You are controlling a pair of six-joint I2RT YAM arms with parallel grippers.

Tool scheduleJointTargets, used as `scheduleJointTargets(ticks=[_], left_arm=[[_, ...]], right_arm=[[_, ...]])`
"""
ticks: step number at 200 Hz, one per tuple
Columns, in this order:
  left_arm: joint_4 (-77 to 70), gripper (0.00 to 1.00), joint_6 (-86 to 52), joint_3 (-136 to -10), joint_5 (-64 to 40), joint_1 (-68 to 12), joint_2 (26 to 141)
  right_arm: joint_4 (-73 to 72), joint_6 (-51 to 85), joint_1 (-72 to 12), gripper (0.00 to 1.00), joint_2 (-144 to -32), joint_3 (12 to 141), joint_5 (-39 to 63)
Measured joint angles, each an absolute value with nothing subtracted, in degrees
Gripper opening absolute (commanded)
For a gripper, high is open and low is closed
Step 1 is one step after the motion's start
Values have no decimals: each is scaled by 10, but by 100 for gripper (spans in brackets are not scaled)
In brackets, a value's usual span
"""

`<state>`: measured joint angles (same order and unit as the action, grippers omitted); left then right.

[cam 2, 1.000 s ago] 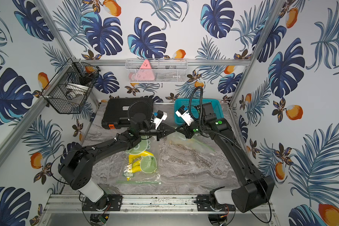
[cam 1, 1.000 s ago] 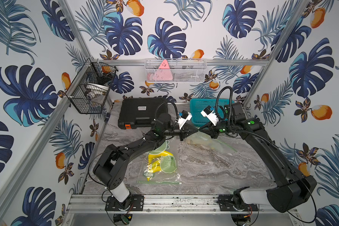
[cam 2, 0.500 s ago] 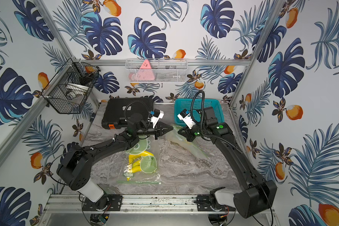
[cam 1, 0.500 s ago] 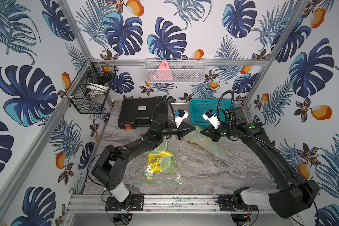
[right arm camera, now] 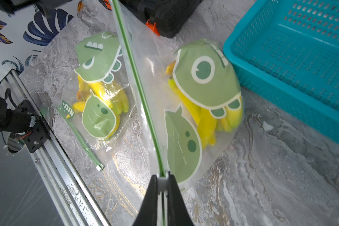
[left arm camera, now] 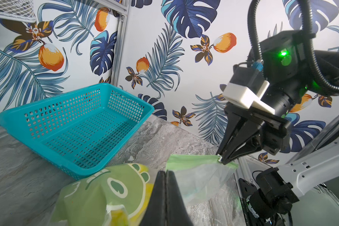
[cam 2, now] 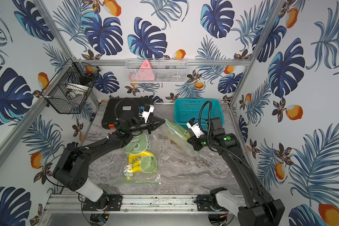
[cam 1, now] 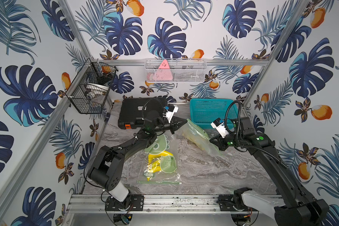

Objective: Open the zip-top bag and take out the banana
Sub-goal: Unzip the zipper on the zipper food storage bag.

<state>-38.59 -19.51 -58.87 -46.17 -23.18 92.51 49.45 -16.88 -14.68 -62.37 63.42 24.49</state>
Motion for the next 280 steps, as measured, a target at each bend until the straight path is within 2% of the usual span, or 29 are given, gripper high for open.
scheduleJointTargets(ticks=[33,88,195,199,208,215,225,238,250,280], left_arm=[[-396,0,-197,-588,-452,-228,934],[-397,0,-197,-588,-438,-201,934],[-415,0,-202,-585,-413,-192,936],[-415,0,-202,-585,-412,-192,936],[-415,0,-209,-585,-410,-192,936],[-416,0,-209,-585,-403,-192,936],[-419,0,-211,-585,-394,-189,936],[-423,0,-214,-585,-388,-187,936],[-427,0,-216,-585,-388,-187,936],[-430,0,-223,-580,-388,-187,929]], right_arm=[[510,-139,-146,9,-590,620,244],[536,-123,-146,7,-628,632,262],[601,-116,-146,12,-643,683,250],[603,-116,-146,14,-642,684,250],[607,-117,-146,26,-640,686,250],[614,-116,-146,31,-637,688,249],[629,-116,-146,46,-632,690,248],[630,-114,-146,54,-626,696,248],[619,-103,-146,73,-622,702,251],[562,-73,-146,79,-641,731,274]])
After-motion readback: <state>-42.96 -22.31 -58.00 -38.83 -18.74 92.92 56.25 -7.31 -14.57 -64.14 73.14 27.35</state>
